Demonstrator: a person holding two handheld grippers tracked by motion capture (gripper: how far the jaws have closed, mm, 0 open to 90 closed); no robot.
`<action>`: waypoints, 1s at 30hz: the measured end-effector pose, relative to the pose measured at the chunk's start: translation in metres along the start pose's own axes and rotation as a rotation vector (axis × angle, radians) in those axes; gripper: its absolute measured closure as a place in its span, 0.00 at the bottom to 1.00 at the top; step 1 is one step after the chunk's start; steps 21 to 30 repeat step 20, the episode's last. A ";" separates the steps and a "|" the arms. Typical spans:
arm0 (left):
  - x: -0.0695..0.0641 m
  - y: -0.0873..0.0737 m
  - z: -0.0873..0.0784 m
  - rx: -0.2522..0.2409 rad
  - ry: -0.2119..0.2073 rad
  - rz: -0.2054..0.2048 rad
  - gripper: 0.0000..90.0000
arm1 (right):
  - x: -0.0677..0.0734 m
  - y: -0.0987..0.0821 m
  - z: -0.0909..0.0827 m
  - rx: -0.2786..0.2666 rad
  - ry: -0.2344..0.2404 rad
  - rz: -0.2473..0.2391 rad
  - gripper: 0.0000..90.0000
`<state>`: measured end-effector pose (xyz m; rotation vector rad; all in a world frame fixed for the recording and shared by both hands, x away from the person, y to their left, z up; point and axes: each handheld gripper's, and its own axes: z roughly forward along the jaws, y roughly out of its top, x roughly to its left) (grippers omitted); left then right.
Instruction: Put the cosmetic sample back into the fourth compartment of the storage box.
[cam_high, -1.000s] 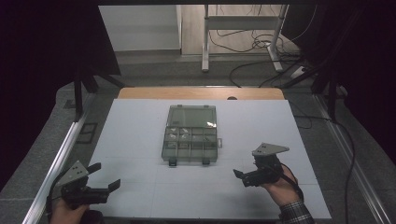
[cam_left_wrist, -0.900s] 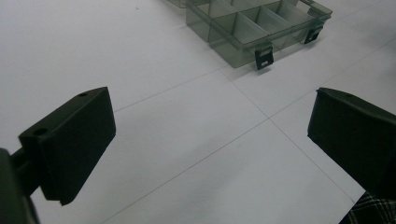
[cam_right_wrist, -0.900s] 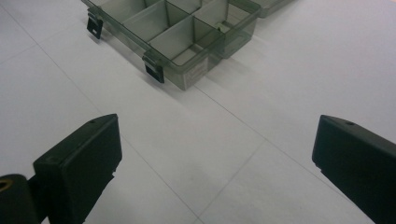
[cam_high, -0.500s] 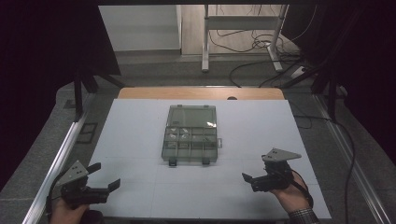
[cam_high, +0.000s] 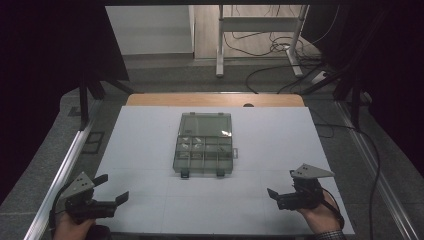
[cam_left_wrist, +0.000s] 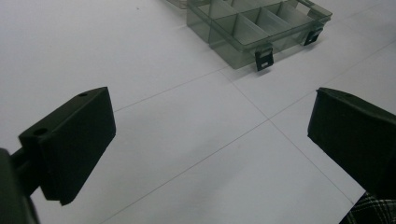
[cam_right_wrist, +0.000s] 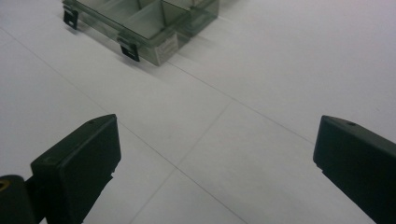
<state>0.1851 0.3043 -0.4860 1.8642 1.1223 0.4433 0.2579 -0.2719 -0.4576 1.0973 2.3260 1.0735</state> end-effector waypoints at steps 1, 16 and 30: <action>0.000 0.000 0.000 0.000 0.000 -0.001 0.02 | -0.001 -0.002 -0.001 0.001 -0.008 0.008 0.00; 0.001 0.000 0.000 -0.002 -0.001 -0.010 0.02 | -0.010 -0.029 -0.018 -0.012 -0.060 0.098 0.00; 0.000 0.000 0.000 0.000 -0.002 -0.009 0.02 | -0.011 -0.030 -0.019 -0.025 -0.068 0.100 0.00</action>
